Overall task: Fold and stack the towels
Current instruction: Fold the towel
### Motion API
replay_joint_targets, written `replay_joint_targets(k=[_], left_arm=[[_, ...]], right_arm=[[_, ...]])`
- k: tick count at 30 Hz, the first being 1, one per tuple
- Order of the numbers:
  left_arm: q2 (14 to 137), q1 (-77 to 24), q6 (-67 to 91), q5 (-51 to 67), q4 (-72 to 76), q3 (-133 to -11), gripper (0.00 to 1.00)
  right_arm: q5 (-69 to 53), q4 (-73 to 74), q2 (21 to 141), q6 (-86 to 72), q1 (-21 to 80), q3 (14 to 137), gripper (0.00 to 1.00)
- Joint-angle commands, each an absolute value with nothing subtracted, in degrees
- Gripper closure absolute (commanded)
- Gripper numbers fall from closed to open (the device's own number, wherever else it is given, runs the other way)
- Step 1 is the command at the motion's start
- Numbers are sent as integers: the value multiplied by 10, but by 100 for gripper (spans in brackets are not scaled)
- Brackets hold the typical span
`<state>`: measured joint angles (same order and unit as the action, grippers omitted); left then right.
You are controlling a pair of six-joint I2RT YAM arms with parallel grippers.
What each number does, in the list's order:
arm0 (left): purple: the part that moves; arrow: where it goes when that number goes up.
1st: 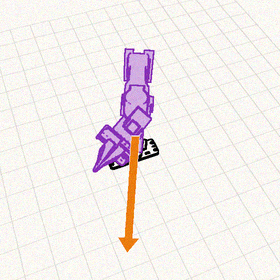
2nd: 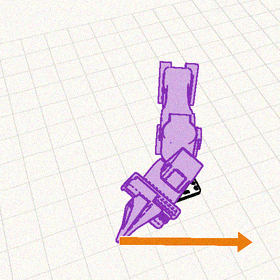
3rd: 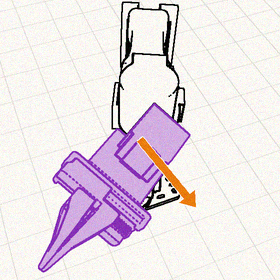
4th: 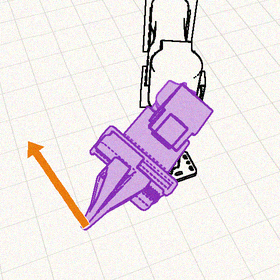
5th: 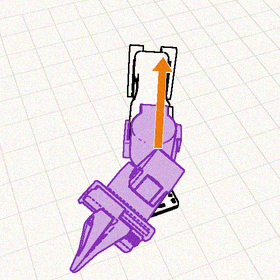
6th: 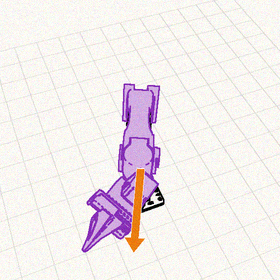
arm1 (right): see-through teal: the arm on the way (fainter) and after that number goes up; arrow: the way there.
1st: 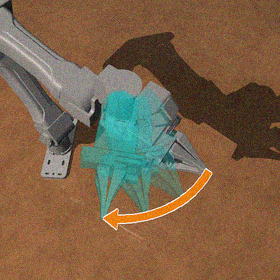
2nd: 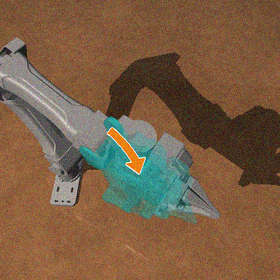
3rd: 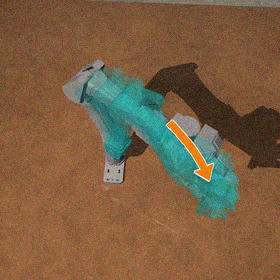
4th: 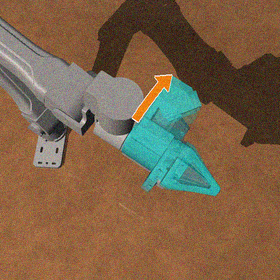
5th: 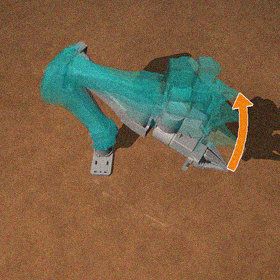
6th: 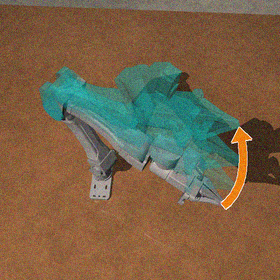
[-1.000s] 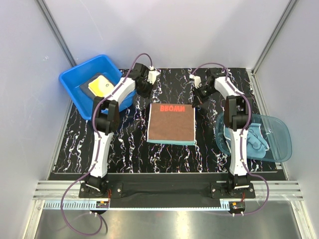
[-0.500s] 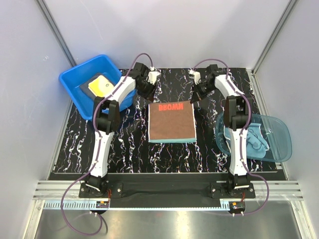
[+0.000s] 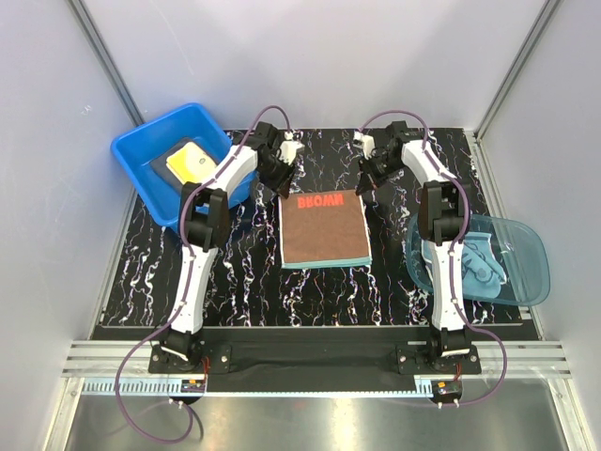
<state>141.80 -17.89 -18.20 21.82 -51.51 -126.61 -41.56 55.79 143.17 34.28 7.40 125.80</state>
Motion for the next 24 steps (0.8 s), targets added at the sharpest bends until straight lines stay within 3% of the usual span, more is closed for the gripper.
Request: replay_joint_targets(k=[1,9,11,18,24], left_arm=[[1426,-174,-196,223,-533,-1292,53],[1444,-172,-199,208,-558,-1305,56],[1447,-173,-201,221,-561,-1311,64],[1448,-174,-214,244,-575,-1314,79],[1445,-175,-223,245,-584,-1306,100]], right_arm=[[-430,569,1434,354,79,1281,98],[-432,574,1432,354,80,1282,97],[-431,573,1433,354,82,1285,97],[-430,580,1436,356,82,1291,97],[-430,577,1431,358,83,1275,98]])
